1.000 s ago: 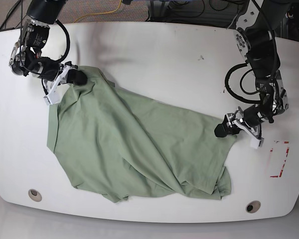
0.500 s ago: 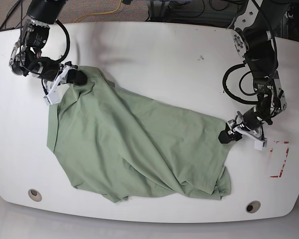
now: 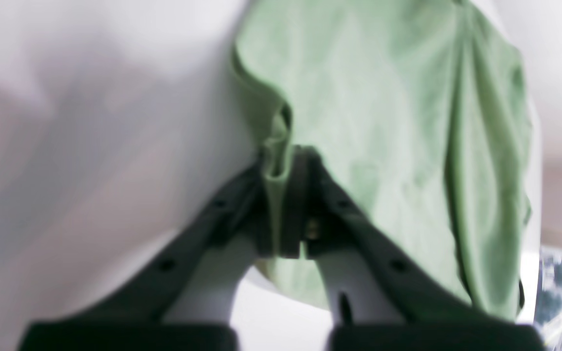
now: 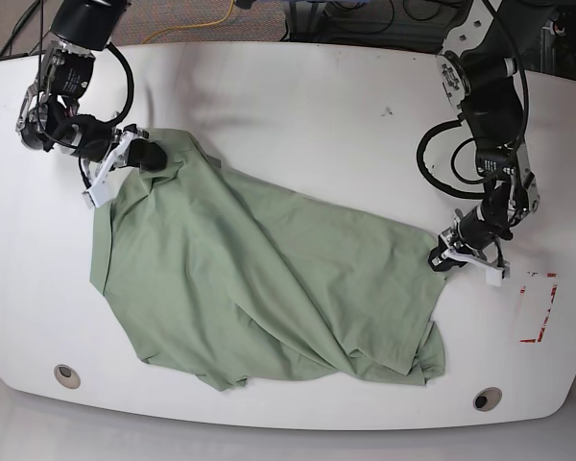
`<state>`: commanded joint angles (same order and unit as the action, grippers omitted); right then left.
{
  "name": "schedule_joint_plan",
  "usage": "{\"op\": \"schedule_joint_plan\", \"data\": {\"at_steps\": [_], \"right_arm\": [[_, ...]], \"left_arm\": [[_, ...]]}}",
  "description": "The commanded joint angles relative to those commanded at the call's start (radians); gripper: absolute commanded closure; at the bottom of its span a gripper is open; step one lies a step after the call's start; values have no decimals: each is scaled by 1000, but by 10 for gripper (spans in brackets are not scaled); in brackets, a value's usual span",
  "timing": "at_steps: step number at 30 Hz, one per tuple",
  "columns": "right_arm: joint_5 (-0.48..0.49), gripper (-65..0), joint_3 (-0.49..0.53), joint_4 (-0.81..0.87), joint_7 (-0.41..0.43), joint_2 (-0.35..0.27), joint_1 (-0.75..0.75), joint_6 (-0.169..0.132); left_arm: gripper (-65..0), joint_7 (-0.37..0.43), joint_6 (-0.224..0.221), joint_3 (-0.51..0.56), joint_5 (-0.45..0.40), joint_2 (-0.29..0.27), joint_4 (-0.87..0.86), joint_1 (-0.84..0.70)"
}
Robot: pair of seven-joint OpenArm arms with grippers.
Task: Layout the t-shirt on the table in an organized manner, then fold the t-shirt properly
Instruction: 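Drag the held shirt back with both grippers, spreading it out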
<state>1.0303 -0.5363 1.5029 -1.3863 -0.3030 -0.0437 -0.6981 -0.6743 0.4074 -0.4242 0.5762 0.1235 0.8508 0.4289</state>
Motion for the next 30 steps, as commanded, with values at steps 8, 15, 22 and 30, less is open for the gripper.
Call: {"op": "schedule_joint_plan", "data": {"at_steps": [8, 15, 22, 30], "right_arm": [[0, 0, 0, 0, 0, 0, 0, 0], [0, 0, 0, 0, 3, 0, 0, 0], [0, 0, 0, 0, 21, 0, -2, 0], [0, 0, 0, 2, 21, 0, -3, 0]], "left_arm": [[0, -5, 21, 6, 0, 2, 23, 0], [0, -68, 37, 5, 0, 26, 186, -41], [0, -163, 41, -3, 2, 64, 423, -127], [0, -305, 43, -100, 2, 77, 746, -233]]}}
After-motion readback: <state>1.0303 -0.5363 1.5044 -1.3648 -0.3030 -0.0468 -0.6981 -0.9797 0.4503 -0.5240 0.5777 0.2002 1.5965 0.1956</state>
